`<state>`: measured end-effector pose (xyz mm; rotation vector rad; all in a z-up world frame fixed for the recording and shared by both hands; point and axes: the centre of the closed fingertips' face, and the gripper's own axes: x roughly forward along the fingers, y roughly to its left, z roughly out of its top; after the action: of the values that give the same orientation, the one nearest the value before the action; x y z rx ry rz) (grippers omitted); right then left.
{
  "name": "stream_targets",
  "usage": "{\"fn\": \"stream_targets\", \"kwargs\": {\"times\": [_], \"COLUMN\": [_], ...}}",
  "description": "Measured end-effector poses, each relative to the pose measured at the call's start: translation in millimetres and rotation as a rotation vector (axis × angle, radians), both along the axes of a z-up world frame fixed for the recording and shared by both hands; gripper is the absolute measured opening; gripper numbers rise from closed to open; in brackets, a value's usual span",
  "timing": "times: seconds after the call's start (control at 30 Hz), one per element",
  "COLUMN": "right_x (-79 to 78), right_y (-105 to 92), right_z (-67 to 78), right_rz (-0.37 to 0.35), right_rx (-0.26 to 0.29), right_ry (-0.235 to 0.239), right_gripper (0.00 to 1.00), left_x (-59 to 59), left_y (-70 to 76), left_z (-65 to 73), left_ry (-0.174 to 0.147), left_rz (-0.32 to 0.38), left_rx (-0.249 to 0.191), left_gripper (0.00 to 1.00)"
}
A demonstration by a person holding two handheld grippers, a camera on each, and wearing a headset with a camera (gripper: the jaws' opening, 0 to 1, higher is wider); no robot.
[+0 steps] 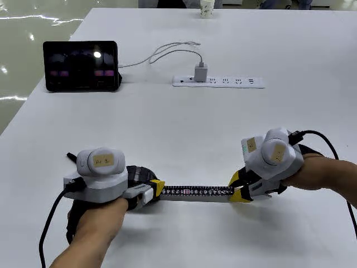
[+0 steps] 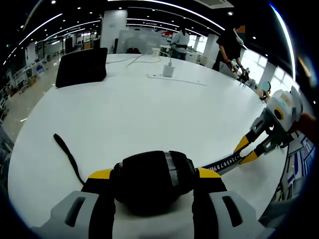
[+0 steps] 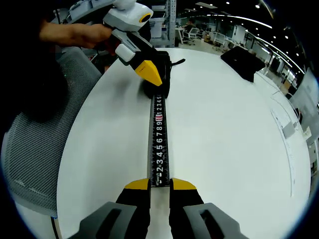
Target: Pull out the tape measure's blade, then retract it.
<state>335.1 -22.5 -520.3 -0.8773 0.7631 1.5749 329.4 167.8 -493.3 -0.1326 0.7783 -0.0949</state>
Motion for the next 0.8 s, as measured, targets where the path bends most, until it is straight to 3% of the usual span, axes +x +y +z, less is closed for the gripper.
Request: {"fn": "stream_targets", "kwargs": {"times": [0.8], "right_x": [-2.0], "right_y": [18.6], "right_z": [0.8], "right_rz": [0.010], "right_rx": [0.016], "right_ry": [0.004], "right_gripper": [0.10], "left_x": [0.5], "left_y": [0.1], "left_z": [0.5], "left_ry": [0.001], "left_rz": [-0.008], "left_rx": [-0.011], "left_gripper": [0.57]}}
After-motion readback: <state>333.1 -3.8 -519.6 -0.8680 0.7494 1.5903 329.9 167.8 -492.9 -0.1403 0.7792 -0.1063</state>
